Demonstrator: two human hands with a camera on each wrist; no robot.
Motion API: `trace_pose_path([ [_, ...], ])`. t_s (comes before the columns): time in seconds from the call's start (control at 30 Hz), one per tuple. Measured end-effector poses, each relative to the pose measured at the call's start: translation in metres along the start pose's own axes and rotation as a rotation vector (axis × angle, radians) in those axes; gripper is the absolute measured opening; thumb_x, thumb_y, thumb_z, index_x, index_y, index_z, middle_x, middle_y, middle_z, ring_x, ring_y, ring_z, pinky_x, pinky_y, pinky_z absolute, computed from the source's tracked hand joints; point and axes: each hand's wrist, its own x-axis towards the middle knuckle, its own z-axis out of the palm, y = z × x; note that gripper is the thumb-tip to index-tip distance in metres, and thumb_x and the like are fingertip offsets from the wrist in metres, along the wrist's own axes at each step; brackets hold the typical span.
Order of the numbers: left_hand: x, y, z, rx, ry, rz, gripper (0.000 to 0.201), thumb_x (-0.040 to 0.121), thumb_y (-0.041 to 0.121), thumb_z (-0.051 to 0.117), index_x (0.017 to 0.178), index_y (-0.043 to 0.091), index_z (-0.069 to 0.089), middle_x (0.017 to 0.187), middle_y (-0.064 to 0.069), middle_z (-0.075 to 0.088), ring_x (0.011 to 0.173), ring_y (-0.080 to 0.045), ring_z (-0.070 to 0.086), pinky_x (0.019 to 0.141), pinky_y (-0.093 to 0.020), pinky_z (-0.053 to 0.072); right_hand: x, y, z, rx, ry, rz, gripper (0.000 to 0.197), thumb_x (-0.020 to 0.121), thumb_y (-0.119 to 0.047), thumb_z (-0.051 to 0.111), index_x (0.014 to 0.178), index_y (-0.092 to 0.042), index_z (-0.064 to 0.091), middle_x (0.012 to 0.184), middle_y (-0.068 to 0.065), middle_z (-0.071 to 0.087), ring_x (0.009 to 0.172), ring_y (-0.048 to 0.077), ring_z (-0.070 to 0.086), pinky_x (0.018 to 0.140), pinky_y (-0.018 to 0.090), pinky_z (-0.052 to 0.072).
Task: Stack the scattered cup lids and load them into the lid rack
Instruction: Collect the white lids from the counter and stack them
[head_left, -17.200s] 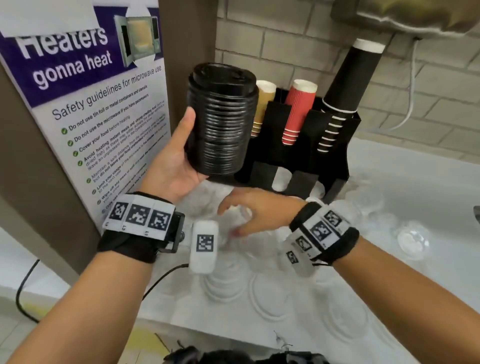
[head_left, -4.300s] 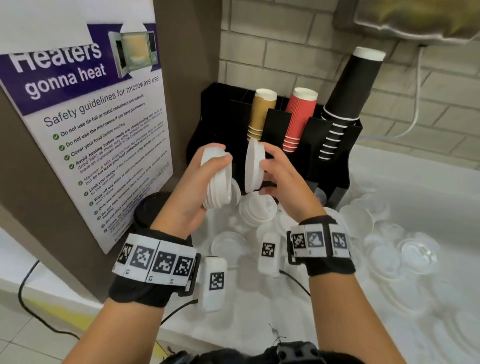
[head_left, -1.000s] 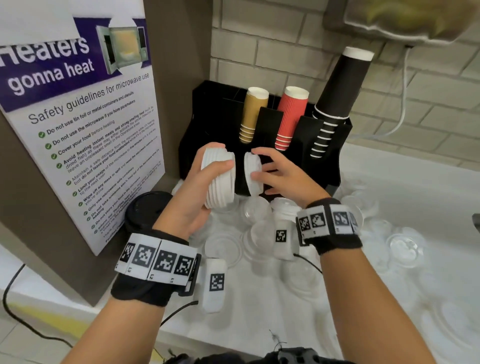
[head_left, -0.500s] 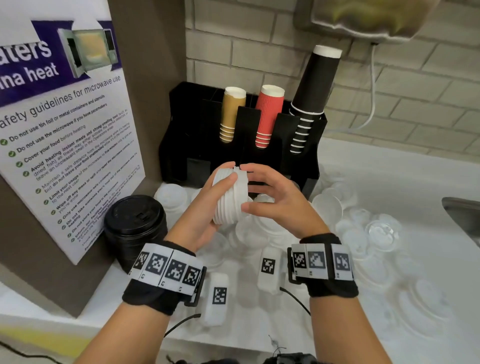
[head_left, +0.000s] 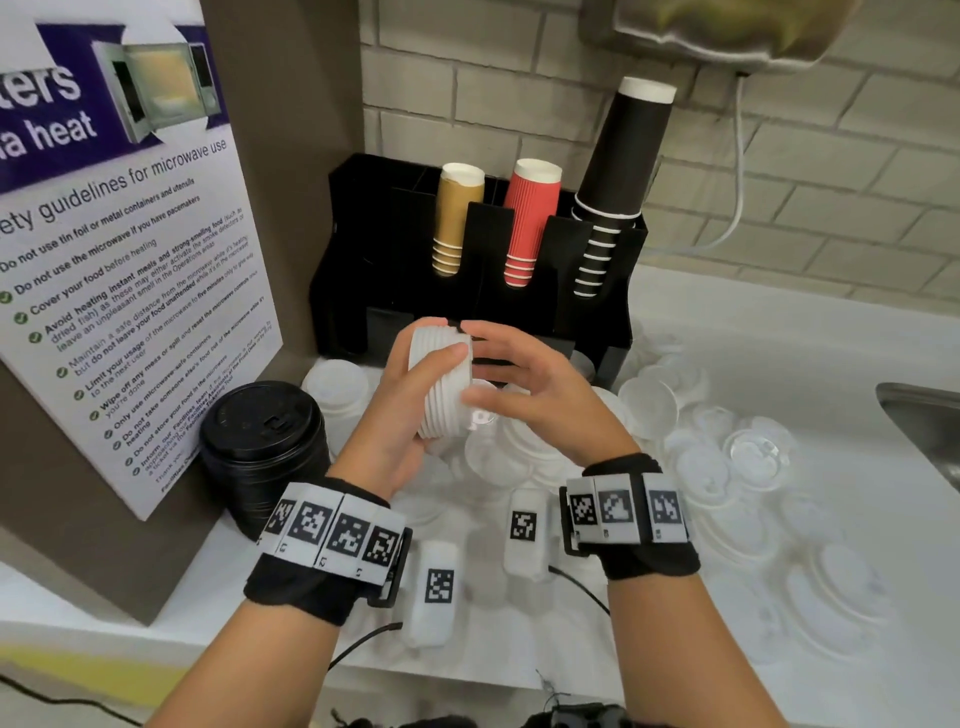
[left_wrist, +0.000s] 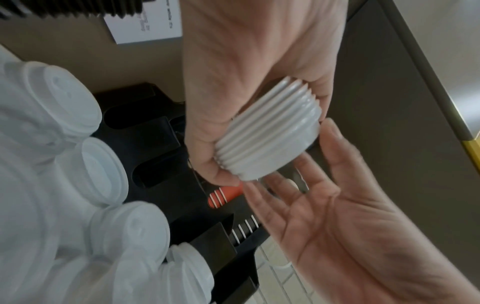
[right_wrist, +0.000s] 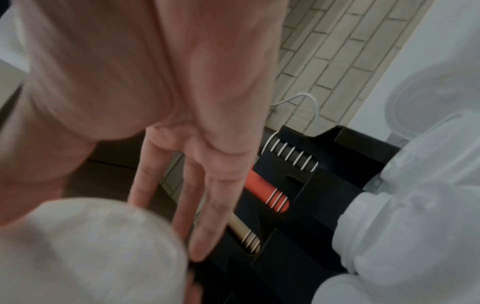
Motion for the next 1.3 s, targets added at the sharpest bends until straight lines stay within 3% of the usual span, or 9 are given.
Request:
trace_pose_path([
  [0.1,0.003,0.009,-0.009,-0.004,0.097,0.063,0.039,0.071,0.040,0.067,0.109,0.040,0.058,0.103,0.006,0.061,0.093,-0.014,0.060,0.065,-0.028,0.050,0.024,0.006,-0.014,-0.273,0.052,0.209,0.045,0.094,-0.038,0.057,0.137,-0.028,0.050,0.133,0.001,0.056,0.122,0.014,0.054,0.098,0.024,0.043],
  [0.2,0.005,0.017,-0.018,-0.010,0.151,0.107,0.040,0.071,0.040,0.066,0.110,0.040,0.055,0.101,0.008,0.058,0.091,-0.013,0.057,0.063,-0.027,0.048,0.051,0.013,-0.024,-0.796,-0.115,0.436,0.058,0.094,-0.043,0.054,0.145,-0.018,0.039,0.144,0.006,0.045,0.129,0.020,0.046,0.092,0.023,0.035],
  [0.37,0.004,0.017,-0.022,-0.011,0.139,0.120,0.039,0.076,0.037,0.064,0.113,0.038,0.053,0.102,0.008,0.057,0.093,-0.014,0.055,0.063,-0.026,0.047,0.089,0.031,0.002,-1.154,-0.422,0.537,0.087,0.081,-0.046,0.071,0.151,-0.021,0.024,0.145,0.011,0.040,0.129,0.030,0.045,0.102,0.042,0.045],
  [0.53,0.004,0.020,-0.023,-0.003,0.135,0.114,0.042,0.072,0.039,0.065,0.113,0.040,0.054,0.101,0.008,0.058,0.088,-0.011,0.057,0.057,-0.022,0.049,0.112,0.051,0.022,-1.341,-0.572,0.582,0.104,0.075,-0.052,0.074,0.153,-0.018,0.014,0.148,0.011,0.038,0.132,0.031,0.044,0.100,0.044,0.046],
  [0.67,0.006,0.022,-0.027,-0.011,0.136,0.117,0.043,0.072,0.039,0.066,0.113,0.041,0.055,0.103,0.008,0.059,0.089,-0.011,0.058,0.059,-0.024,0.050,0.115,0.058,0.020,-1.304,-0.588,0.576,0.104,0.073,-0.050,0.074,0.153,-0.025,0.013,0.146,0.009,0.040,0.124,0.031,0.050,0.087,0.041,0.049],
  [0.8,0.008,0.027,-0.033,-0.022,0.148,0.133,0.043,0.072,0.040,0.066,0.114,0.042,0.056,0.104,0.009,0.060,0.092,-0.010,0.058,0.063,-0.024,0.049,0.115,0.037,-0.010,-1.097,-0.434,0.490,0.084,0.055,-0.052,0.076,0.128,-0.032,0.041,0.102,-0.004,0.060,0.081,0.017,0.061,0.062,0.032,0.056],
  [0.93,0.012,0.030,-0.035,-0.034,0.162,0.143,0.042,0.072,0.040,0.067,0.113,0.043,0.057,0.100,0.013,0.063,0.090,-0.008,0.061,0.064,-0.024,0.050,0.117,0.015,-0.026,-1.026,-0.469,0.491,0.065,0.063,-0.042,0.081,0.120,-0.031,0.054,0.109,-0.006,0.061,0.093,0.014,0.061,0.077,0.034,0.058],
  [1.1,0.015,0.032,-0.033,-0.045,0.150,0.143,0.045,0.072,0.040,0.067,0.116,0.040,0.056,0.103,0.009,0.062,0.093,-0.010,0.060,0.067,-0.025,0.050,0.118,0.010,-0.007,-1.084,-0.607,0.439,0.064,0.075,-0.040,0.075,0.133,-0.026,0.051,0.114,-0.008,0.052,0.094,0.010,0.051,0.059,0.018,0.043],
  [1.3,0.015,0.032,-0.032,-0.052,0.150,0.147,0.045,0.072,0.038,0.066,0.115,0.038,0.056,0.105,0.007,0.060,0.094,-0.011,0.059,0.064,-0.026,0.050,0.121,0.012,0.012,-1.043,-0.470,0.319,0.053,0.097,-0.046,0.047,0.142,-0.017,0.044,0.144,0.002,0.047,0.127,0.019,0.047,0.105,0.027,0.035],
])
